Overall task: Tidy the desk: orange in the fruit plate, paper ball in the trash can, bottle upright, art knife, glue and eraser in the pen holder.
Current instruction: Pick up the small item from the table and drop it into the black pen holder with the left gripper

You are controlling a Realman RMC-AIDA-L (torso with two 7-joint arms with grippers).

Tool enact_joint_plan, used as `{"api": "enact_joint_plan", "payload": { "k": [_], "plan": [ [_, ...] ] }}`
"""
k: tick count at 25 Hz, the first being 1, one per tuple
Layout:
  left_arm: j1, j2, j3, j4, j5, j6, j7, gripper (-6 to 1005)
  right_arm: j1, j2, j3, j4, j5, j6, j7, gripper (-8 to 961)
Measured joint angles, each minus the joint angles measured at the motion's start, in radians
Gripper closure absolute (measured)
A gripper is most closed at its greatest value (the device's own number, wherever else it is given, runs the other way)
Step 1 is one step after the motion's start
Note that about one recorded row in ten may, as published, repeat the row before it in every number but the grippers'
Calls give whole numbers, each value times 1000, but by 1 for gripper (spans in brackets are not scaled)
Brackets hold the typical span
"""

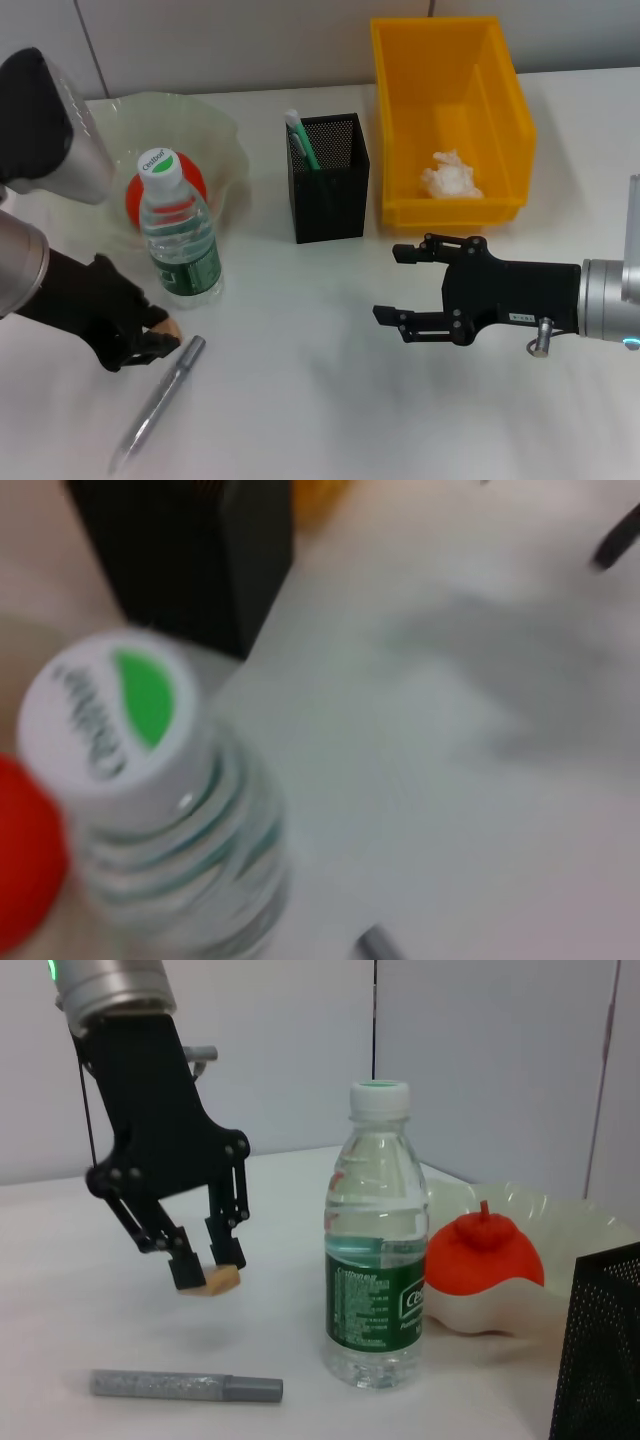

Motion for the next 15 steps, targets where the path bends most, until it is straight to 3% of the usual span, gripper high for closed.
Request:
{"api": "enact_joint_plan", "payload": {
  "k": [3,7,15],
  "plan": [
    [-8,1,-45,0,-66,29,35,729,0,0,3,0,0,1,0,168],
    [-16,3,-162,3,-272,94,120,729,0,0,14,1,0,1,0,169],
    [-26,2,-208,-6,-433,102,180,729,1,0,20,3,0,3,-2,168]
  ]
}}
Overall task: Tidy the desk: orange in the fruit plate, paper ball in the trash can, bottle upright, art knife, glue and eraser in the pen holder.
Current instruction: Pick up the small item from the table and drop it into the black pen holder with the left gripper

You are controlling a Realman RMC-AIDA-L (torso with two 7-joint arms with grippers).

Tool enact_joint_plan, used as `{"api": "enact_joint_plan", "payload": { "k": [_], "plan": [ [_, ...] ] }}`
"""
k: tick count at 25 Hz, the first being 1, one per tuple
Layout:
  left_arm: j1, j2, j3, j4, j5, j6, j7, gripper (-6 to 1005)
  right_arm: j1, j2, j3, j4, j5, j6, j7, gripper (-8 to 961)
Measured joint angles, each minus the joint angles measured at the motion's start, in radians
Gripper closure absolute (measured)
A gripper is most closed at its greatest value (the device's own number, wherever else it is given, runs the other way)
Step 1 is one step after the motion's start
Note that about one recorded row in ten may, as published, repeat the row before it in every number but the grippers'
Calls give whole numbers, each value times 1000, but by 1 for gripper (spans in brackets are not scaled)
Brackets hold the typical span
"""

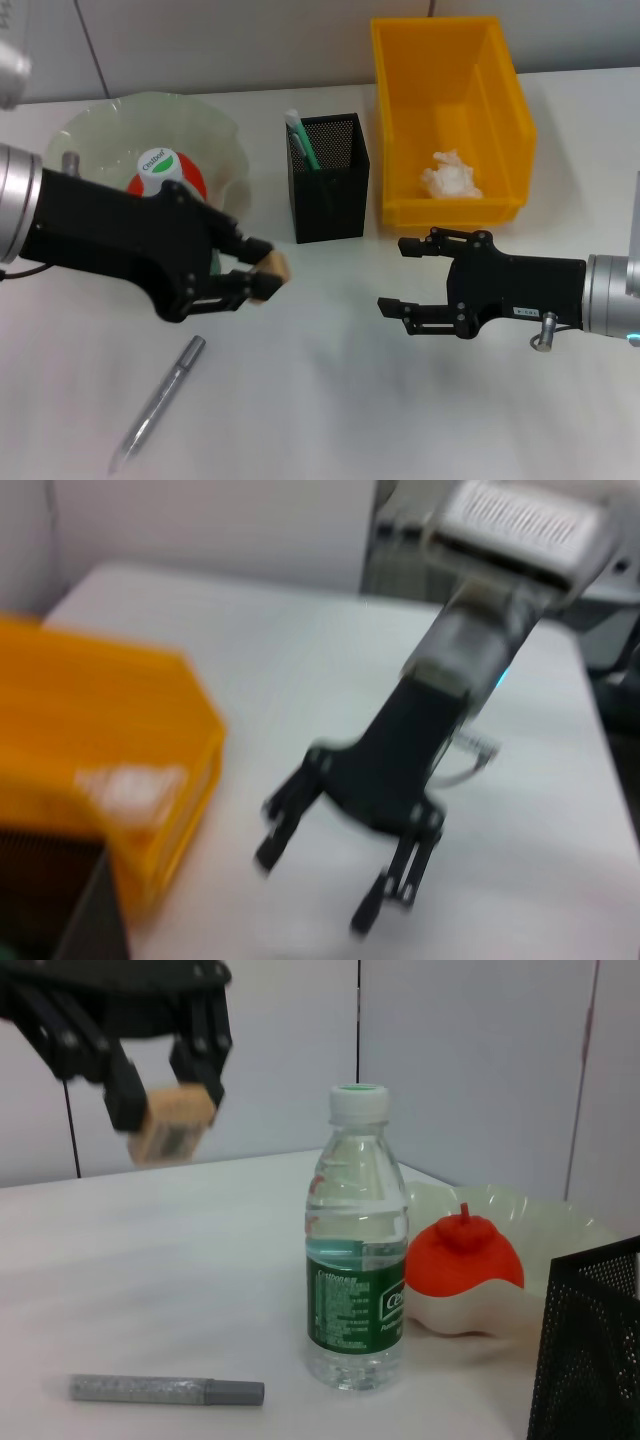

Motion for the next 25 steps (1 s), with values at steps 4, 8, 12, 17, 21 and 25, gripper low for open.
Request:
{"api": "enact_joint_plan", "payload": {
  "k": [4,8,12,17,21,25],
  "plan": [
    [-1,-1,-7,-1,-88,-23,28,728,-1,0,5,1,0,0,-2,168],
    [3,-4,-16,-13,-200,-79,75,728,-1,0,5,3,0,0,-2,168],
    [20,-4,-29,-22,-301,-146,115,728,-3,0,6,3,0,0,-2,169],
    [14,-4,-17,-97,-379,-255,146,728,-9,0,7,0,0,0,3,169],
    [-11,-6,37,-179,-388,-376,163,728,-12,0,7,-1,0,-1,13,168],
    [-14,-7,96,-210,-387,-470,197,728,-16,0,7,-2,0,-1,14,168]
  ]
}}
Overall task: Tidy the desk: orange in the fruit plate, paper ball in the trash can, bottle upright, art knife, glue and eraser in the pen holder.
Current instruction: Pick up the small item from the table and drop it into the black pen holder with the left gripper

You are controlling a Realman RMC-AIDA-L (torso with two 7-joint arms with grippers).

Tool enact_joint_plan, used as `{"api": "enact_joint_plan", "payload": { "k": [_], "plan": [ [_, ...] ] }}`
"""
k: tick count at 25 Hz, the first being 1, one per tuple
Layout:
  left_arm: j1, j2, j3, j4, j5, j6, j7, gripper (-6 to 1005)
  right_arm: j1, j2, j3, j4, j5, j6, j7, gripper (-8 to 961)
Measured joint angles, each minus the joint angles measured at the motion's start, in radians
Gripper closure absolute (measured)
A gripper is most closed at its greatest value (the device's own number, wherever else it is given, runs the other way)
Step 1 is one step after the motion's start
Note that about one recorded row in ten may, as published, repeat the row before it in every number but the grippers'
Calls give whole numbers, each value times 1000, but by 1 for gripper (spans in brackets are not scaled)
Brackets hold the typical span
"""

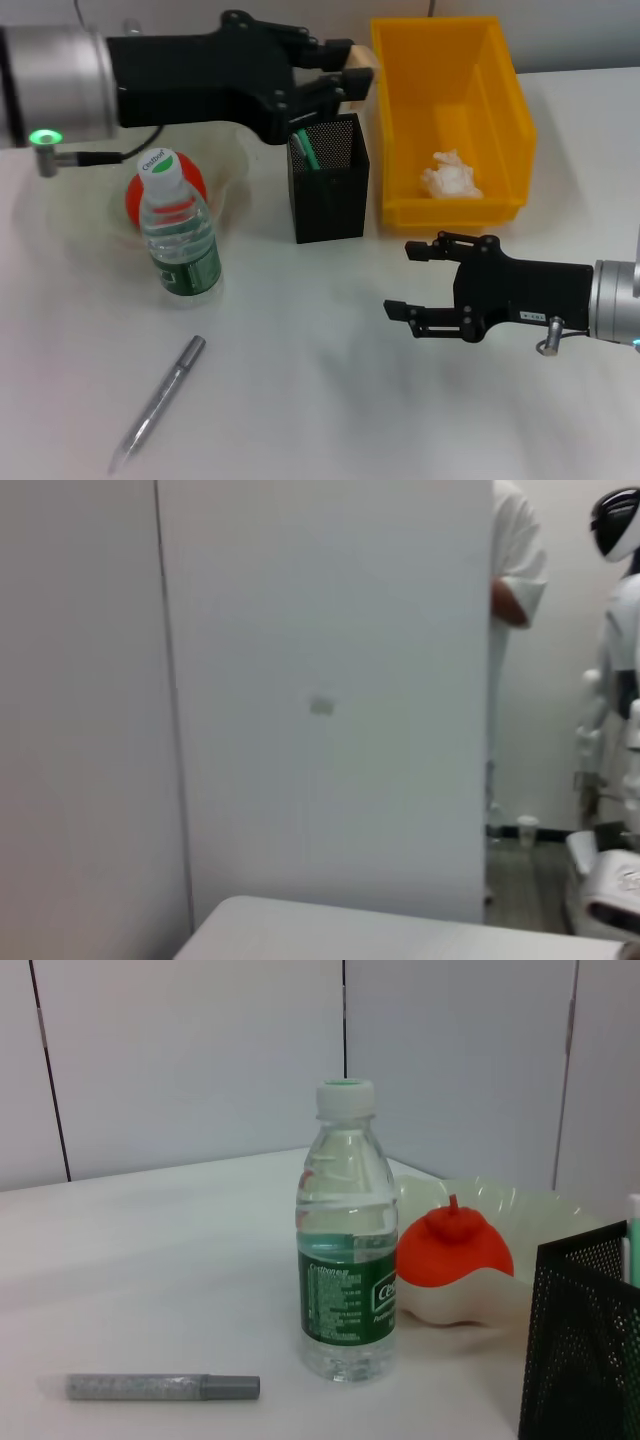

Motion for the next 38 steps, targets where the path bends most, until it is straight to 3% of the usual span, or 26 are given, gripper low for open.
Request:
{"api": "enact_joint_plan", "payload": {
  "k": [16,28,38],
  "plan": [
    [-69,0,228,-116,149,-394,13,729,-12,2,0,-3,0,-11,3,168],
    [-117,-3,283,-216,185,-525,12,729,-19,5,-2,-2,2,-11,9,168],
    [-128,-5,291,-260,203,-560,12,729,-30,4,0,-8,2,-23,16,169]
  ]
}}
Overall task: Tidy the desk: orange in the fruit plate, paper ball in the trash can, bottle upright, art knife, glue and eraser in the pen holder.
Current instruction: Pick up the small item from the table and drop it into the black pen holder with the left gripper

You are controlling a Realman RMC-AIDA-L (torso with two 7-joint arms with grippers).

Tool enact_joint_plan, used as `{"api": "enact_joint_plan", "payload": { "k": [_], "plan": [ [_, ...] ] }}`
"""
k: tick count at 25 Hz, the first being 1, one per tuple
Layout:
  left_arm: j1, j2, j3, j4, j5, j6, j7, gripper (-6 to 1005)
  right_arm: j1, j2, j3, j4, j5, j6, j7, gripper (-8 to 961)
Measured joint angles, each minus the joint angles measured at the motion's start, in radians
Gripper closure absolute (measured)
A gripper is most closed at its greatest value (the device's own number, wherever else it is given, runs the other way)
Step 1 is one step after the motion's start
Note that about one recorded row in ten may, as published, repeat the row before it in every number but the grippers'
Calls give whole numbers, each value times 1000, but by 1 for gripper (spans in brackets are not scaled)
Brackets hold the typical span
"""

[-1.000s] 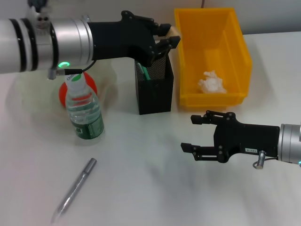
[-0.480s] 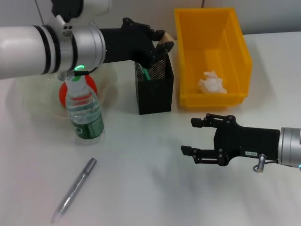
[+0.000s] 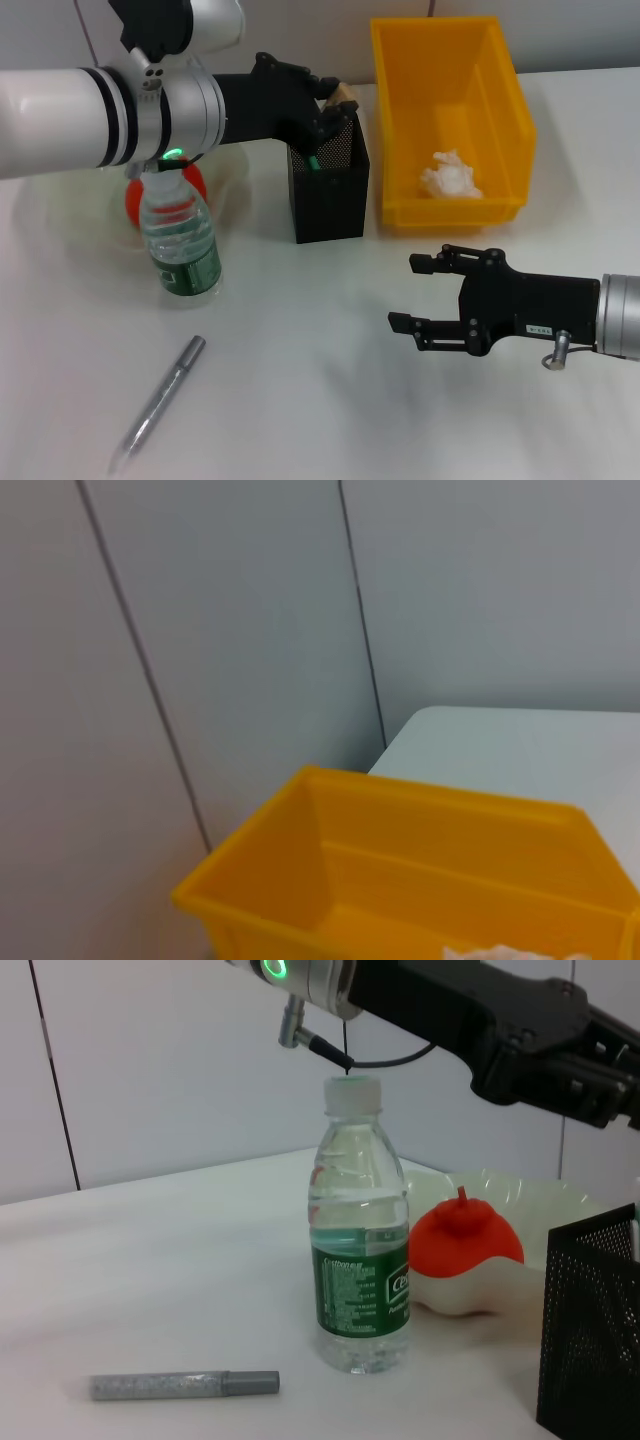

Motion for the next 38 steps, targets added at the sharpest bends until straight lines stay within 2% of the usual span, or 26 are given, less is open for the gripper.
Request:
{"api": "enact_joint_plan", "payload": {
  "k": [10,19,38],
  "plan": [
    [-3,-1,13,-18,0,-28,-12,729,-9,0,0,-20,3,-21,2,168],
    [-12,-1,79,-30,0,-66,-12,728,-22,1,0,-29,12,-25,4,168],
    [-22,-2,94,-30,0,-95,-22,728,-32,0,0,-28,12,-26,13,169]
  ]
}}
